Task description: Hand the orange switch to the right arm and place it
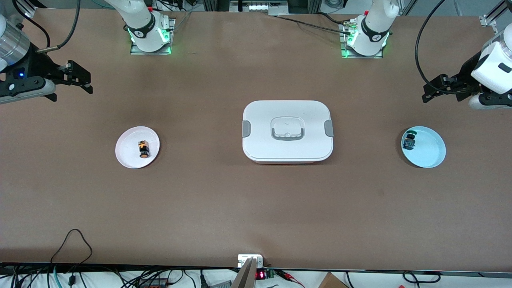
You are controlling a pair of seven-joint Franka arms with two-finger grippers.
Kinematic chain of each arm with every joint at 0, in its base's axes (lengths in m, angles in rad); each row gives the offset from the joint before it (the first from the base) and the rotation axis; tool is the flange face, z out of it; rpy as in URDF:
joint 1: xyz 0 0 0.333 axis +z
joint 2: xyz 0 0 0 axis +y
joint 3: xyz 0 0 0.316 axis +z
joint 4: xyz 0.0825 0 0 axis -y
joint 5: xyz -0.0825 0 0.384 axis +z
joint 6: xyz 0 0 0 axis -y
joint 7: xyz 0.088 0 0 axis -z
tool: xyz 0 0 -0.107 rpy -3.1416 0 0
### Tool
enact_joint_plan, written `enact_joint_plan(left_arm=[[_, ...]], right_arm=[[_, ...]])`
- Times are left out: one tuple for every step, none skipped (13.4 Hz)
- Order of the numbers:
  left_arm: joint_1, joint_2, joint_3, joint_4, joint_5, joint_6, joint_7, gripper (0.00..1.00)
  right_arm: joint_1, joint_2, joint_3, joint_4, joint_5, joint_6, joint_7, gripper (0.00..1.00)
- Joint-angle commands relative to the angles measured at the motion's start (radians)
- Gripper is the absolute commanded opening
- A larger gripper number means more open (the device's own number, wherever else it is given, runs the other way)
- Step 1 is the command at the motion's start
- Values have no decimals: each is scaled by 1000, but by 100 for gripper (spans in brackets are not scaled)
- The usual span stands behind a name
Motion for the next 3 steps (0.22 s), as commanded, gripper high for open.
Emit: enact_joint_plan(left_arm=[[-7,12,2,27,30,-10,-19,100],[-7,12,2,27,30,-10,-17,100],[-7,12,2,27,30,-10,-17,100]], right_arm=[[-10,34,-5,30,19,-17,-20,100],[-10,34,-5,31,20,-19,-20,100],[-10,34,-7,31,22,-19,-20,100]])
